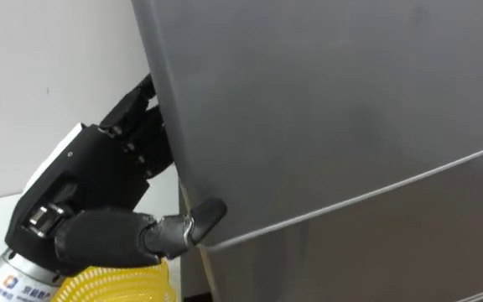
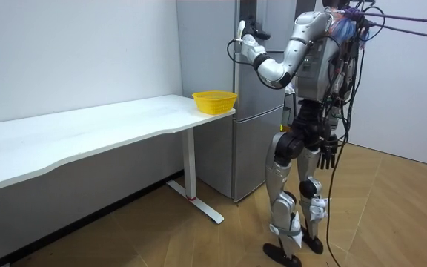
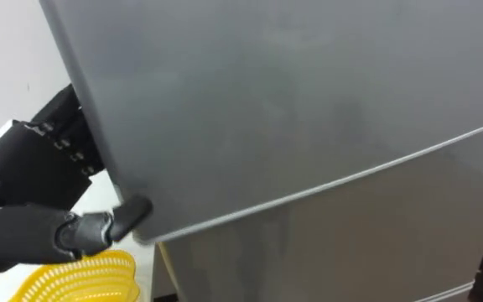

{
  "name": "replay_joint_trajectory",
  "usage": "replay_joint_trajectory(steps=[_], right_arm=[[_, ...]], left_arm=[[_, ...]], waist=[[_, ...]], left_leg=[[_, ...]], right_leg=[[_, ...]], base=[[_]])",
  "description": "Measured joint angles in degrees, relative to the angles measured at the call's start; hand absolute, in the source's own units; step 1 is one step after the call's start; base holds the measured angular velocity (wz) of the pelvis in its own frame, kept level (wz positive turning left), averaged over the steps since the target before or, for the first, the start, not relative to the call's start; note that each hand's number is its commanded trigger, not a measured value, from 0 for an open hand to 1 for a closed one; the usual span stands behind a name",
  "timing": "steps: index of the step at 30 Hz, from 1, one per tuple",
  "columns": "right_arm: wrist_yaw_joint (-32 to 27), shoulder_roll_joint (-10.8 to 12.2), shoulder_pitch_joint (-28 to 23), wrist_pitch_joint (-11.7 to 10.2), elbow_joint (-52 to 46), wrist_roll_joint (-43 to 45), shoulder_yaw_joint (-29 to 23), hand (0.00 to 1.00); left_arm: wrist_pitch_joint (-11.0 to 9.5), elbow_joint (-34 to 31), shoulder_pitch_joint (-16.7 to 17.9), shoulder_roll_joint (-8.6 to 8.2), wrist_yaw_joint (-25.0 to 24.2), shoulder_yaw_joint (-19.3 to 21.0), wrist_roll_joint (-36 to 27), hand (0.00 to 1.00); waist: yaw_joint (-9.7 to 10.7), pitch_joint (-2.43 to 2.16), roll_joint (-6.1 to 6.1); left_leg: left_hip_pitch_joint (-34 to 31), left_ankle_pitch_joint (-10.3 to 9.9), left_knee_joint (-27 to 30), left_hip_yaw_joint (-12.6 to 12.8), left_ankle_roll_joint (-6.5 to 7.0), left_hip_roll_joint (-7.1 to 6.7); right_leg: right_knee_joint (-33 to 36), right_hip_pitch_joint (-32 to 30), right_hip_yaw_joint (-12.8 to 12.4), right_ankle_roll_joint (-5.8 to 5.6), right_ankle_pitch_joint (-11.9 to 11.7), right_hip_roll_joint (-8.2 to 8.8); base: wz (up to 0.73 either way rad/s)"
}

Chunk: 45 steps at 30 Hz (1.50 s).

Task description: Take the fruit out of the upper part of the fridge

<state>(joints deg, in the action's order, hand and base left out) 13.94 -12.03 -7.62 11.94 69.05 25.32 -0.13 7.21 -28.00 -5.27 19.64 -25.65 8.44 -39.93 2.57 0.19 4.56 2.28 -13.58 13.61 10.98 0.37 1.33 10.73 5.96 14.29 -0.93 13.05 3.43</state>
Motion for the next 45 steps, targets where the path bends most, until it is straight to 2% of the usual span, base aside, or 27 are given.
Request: replay_joint_trajectory(steps=[7, 8, 9, 12, 15, 16, 17, 18, 22, 31, 39, 42, 45], right_arm=[[0.0, -0.6, 0.0, 0.0, 0.0, 0.0, 0.1, 0.00], [0.0, -0.6, 0.0, 0.0, -0.1, 0.0, 0.1, 0.00], [0.0, -0.7, -0.1, 0.0, -0.2, 0.0, 0.1, 0.00], [0.0, -0.7, 0.0, 0.0, -0.5, 0.0, 0.4, 0.00], [0.0, -0.7, 0.2, -0.1, -0.5, 0.0, 1.2, 0.00], [-0.1, -0.7, 0.7, 0.0, -0.5, 0.0, 1.3, 0.00], [-0.1, -0.7, 0.7, 0.0, -0.5, 0.0, 1.3, 0.00], [-0.1, -0.7, 0.8, 0.0, -0.5, 0.0, 1.2, 0.00], [-0.1, -0.8, 0.9, -0.1, -0.4, 0.1, 1.4, 0.00], [-2.3, -1.0, 0.9, -0.7, -0.1, -0.1, 1.4, 0.00], [-2.4, -1.6, 1.2, -0.6, -0.2, -0.2, 2.0, 0.00], [-2.4, -1.7, 1.3, -0.6, -0.2, -0.1, 3.5, 0.00], [-2.3, -1.7, 0.9, -0.6, -0.1, -0.2, 3.5, 0.00]], left_arm=[[0.5, 0.0, 0.0, -0.04, 1.4, 0.0, 0.1, 1.00], [0.5, 0.0, 0.0, -0.04, 1.4, 0.0, 0.1, 0.83], [0.5, 0.0, 0.0, -0.04, 1.4, 0.0, 0.1, 0.76], [0.4, 0.0, 0.0, -0.04, 1.5, -0.2, 0.1, 0.71], [0.3, 0.0, 0.0, -0.05, 1.5, -0.3, 0.0, 0.45], [0.2, 0.0, -0.1, -0.05, 1.5, -0.4, -0.4, 0.32], [0.2, 0.0, -0.1, -0.05, 1.5, -0.4, -0.7, 0.06], [0.1, 0.0, -0.1, -0.06, 1.3, -0.7, -1.3, 0.00], [0.0, 0.0, -0.1, -0.06, 0.2, -2.9, -3.4, 0.00], [-0.9, 0.0, -0.1, -0.04, -1.7, -4.3, -3.4, 0.00], [-1.2, -0.1, -1.4, -0.05, -2.4, -6.1, -3.3, 0.00], [-1.3, -0.1, -2.4, -0.05, -2.4, -7.5, -3.4, 0.00], [-1.3, -0.1, -3.4, -0.05, -2.4, -9.1, -3.6, 0.00]], waist=[[-0.1, -0.21, 0.32], [-0.1, -0.21, 0.32], [-0.1, -0.21, 0.32], [0.0, -0.20, 0.31], [0.1, -0.20, 0.30], [0.2, -0.20, 0.30], [0.2, -0.20, 0.30], [0.3, -0.19, 0.30], [0.4, -0.19, 0.28], [1.1, -0.05, 0.21], [1.5, -0.10, 0.07], [1.5, -0.15, 0.13], [1.7, -0.12, 0.10]], left_leg=[[0.1, 0.1, 0.0, -0.1, 0.08, 0.02], [0.1, 0.1, 0.0, -0.1, 0.08, 0.02], [0.1, 0.1, 0.0, -0.1, 0.08, 0.02], [0.1, 0.1, 0.0, -0.1, 0.08, -0.01], [0.1, 0.1, 0.0, -0.1, 0.08, -0.02], [0.1, 0.1, 0.0, -0.1, 0.08, -0.02], [0.1, 0.1, 0.0, 0.0, 0.09, -0.02], [0.1, 0.1, 0.0, 0.0, 0.09, -0.02], [0.1, 0.1, 0.1, 0.0, 0.09, -0.06], [0.2, 0.2, 0.1, 0.1, 0.36, -0.30], [-0.5, 0.4, 0.1, 1.4, 0.73, -0.37], [-0.7, 0.5, 0.2, 1.4, 0.99, -0.63], [-0.6, 0.5, 0.2, 1.6, 1.36, -0.89]], right_leg=[[0.0, 0.1, -0.1, 0.00, 0.0, -0.05], [0.0, 0.1, -0.1, 0.00, 0.0, -0.05], [0.0, 0.2, -0.1, 0.00, 0.0, -0.04], [0.0, 0.2, 0.0, 0.00, 0.0, 0.00], [0.0, 0.2, 0.0, 0.00, 0.0, 0.01], [0.0, 0.1, 0.0, 0.00, 0.0, 0.02], [0.0, 0.1, 0.0, 0.00, 0.0, 0.02], [0.0, 0.1, -0.1, 0.00, 0.0, 0.03], [0.0, 0.2, 0.0, -0.01, 0.0, 0.45], [-0.1, 0.7, 0.1, -0.25, 0.1, 0.69], [-0.9, 0.4, 0.1, -0.74, -0.4, 0.69], [-1.0, 0.4, -0.4, -0.93, -0.6, 0.70], [-0.9, 0.5, -2.7, -1.11, -0.7, 0.71]], base=[[0.00], [0.00], [0.00], [0.00], [0.00], [0.00], [0.00], [0.00], [0.00], [0.03], [0.02], [0.08], [0.07]])
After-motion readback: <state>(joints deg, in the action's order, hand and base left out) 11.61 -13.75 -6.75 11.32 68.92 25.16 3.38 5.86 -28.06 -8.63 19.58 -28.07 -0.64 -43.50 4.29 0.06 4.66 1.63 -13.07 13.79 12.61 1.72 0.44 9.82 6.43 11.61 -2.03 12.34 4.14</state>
